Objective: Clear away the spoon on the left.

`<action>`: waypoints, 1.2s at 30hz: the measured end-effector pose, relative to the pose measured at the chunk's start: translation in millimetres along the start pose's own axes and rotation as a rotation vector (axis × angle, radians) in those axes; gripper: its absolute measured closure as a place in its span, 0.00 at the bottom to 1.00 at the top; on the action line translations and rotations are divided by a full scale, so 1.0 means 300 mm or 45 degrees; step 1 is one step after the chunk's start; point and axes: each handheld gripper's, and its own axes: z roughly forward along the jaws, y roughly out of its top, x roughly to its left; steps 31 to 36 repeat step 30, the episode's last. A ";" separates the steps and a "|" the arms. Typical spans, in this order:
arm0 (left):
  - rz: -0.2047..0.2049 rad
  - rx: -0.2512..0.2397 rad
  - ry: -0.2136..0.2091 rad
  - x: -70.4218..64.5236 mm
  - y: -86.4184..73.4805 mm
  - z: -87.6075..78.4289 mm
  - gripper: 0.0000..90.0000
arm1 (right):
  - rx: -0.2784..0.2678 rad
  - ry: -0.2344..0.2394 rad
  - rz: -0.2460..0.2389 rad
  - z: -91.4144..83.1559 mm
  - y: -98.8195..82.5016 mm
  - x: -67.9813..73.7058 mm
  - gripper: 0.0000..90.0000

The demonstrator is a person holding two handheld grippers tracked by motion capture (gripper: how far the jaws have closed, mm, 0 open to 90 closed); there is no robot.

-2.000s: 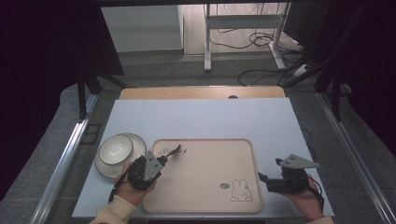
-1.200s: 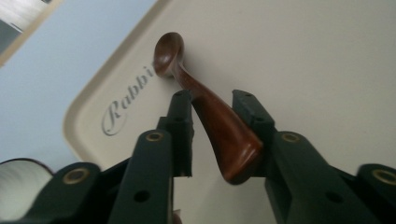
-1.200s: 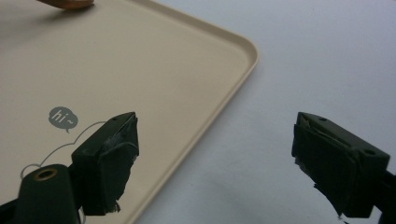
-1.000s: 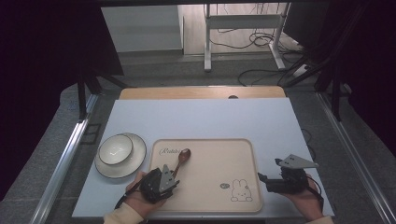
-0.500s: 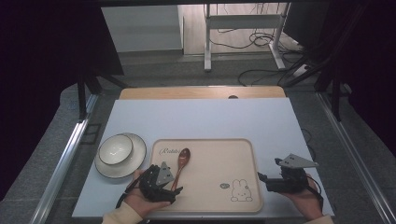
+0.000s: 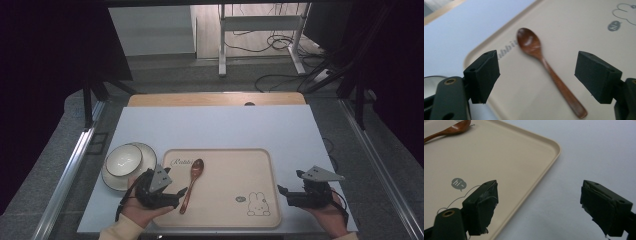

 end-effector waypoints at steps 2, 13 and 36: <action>-0.012 -0.018 0.025 0.019 -0.003 -0.019 0.22 | -0.004 -0.005 -0.003 -0.011 -0.007 0.000 0.17; -0.101 -0.033 0.081 0.087 -0.100 -0.089 0.25 | -0.022 -0.040 0.042 -0.032 -0.018 -0.019 0.17; -0.111 -0.005 0.079 0.094 -0.103 -0.072 0.26 | -0.018 -0.040 0.047 -0.022 -0.024 -0.029 0.17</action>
